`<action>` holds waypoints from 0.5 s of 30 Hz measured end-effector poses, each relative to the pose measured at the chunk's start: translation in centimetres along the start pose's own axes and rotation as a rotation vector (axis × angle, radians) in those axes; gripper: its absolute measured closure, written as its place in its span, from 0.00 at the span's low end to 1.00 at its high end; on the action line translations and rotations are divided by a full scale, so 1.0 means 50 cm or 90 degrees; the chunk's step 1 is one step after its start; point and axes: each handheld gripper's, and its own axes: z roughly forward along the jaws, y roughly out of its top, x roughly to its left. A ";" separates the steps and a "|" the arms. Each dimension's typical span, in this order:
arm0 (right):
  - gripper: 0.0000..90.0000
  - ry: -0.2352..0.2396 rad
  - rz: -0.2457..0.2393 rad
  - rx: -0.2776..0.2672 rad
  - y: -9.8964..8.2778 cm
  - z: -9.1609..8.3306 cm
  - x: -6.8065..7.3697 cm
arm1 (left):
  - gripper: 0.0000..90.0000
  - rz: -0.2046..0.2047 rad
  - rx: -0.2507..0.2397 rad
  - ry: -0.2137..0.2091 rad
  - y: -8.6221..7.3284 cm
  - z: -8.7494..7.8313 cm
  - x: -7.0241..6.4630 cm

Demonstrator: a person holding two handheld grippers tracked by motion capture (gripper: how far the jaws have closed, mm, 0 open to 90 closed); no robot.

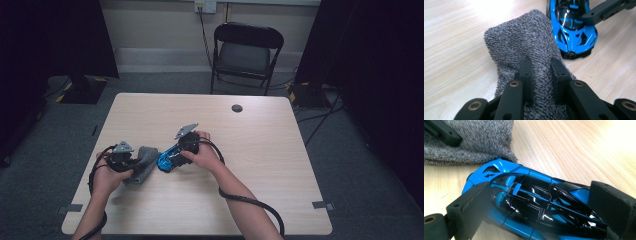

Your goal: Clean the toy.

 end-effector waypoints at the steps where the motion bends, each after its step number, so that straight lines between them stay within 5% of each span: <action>1: 0.05 0.000 0.000 -0.001 0.000 0.000 0.000 | 0.83 0.001 -0.004 0.003 0.002 -0.004 0.003; 7: 0.05 0.000 0.001 -0.005 -0.002 0.000 0.000 | 0.82 0.003 -0.037 0.018 0.030 -0.015 0.020; 15: 0.05 0.004 -0.001 -0.005 -0.002 0.000 -0.002 | 0.81 0.009 -0.039 0.023 0.090 0.041 0.044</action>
